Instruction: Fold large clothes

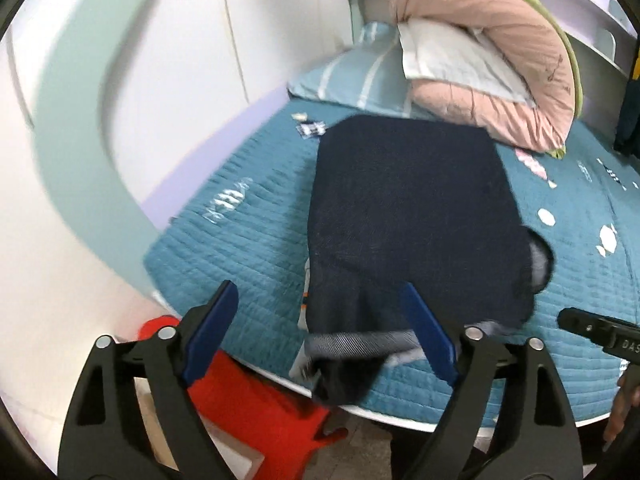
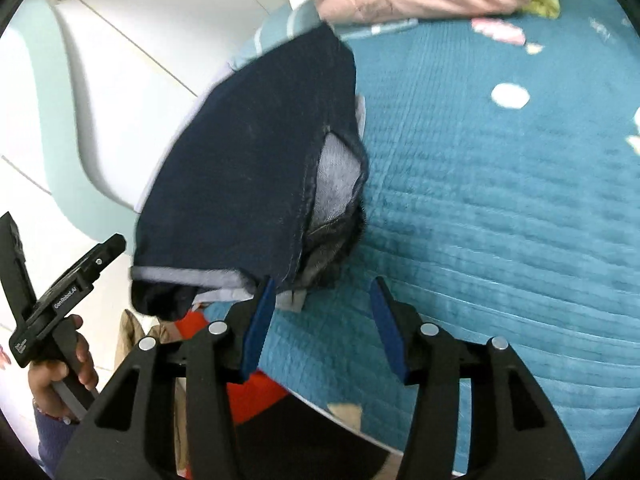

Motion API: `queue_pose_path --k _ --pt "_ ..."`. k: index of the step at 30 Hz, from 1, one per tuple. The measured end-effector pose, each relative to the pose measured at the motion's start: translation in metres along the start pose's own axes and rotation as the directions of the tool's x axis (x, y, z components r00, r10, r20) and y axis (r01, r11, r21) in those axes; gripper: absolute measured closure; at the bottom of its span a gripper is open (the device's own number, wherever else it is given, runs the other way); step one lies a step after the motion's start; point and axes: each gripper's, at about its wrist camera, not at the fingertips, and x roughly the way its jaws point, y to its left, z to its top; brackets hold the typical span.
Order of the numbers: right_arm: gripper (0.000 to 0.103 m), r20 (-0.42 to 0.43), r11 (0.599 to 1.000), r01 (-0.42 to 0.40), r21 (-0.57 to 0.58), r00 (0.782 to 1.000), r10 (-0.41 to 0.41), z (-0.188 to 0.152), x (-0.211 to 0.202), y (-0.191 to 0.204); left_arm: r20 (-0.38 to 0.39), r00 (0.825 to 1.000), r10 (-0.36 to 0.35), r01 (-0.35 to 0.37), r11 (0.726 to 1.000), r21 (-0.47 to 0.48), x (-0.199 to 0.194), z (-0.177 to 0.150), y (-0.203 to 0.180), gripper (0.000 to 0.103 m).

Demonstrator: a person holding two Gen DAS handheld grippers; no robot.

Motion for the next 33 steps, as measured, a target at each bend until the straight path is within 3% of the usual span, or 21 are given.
queue_pose_path --k 6,9,13,15,17,20,24,28,33 --pt "0.037 0.082 0.993 0.057 -0.107 0.995 -0.048 -0.012 -0.098 0.005 0.051 0.997 -0.052 0.051 0.999 0.007 -0.076 -0.002 -0.049 0.012" --pt "0.018 0.143 0.983 0.117 -0.142 0.985 -0.097 -0.025 -0.151 0.011 0.085 0.985 -0.152 0.151 0.988 0.017 -0.114 -0.007 -0.081 0.009" --pt "0.015 0.241 0.966 0.17 -0.196 0.963 -0.121 -0.05 -0.216 0.021 0.087 0.969 -0.229 0.229 0.973 0.01 -0.161 -0.015 -0.121 0.009" --pt "0.008 0.301 0.95 0.222 -0.22 0.942 -0.15 -0.064 -0.248 0.027 0.112 0.962 -0.251 0.25 0.968 0.02 -0.185 -0.016 -0.136 0.009" --pt "0.008 0.362 0.934 0.271 -0.232 0.916 -0.176 -0.078 -0.279 0.033 0.15 0.953 -0.262 0.26 0.965 0.031 -0.215 -0.018 -0.149 0.006" --pt "0.008 0.405 0.929 0.277 -0.245 0.9 -0.162 -0.093 -0.311 0.038 0.207 0.942 -0.266 0.264 0.964 0.037 -0.253 -0.02 -0.163 0.005" --pt "0.008 0.518 0.902 0.36 -0.239 0.833 -0.195 -0.117 -0.361 0.05 0.278 0.931 -0.238 0.231 0.971 0.059 -0.306 -0.026 -0.184 0.005" --pt "0.008 0.565 0.904 0.361 -0.231 0.806 -0.177 -0.132 -0.393 0.053 0.324 0.922 -0.213 0.193 0.977 0.094 -0.347 -0.035 -0.202 0.005" --pt "0.008 0.634 0.899 0.387 -0.206 0.752 -0.179 -0.149 -0.429 0.054 0.377 0.899 -0.222 0.18 0.973 0.143 -0.387 -0.046 -0.218 0.005"
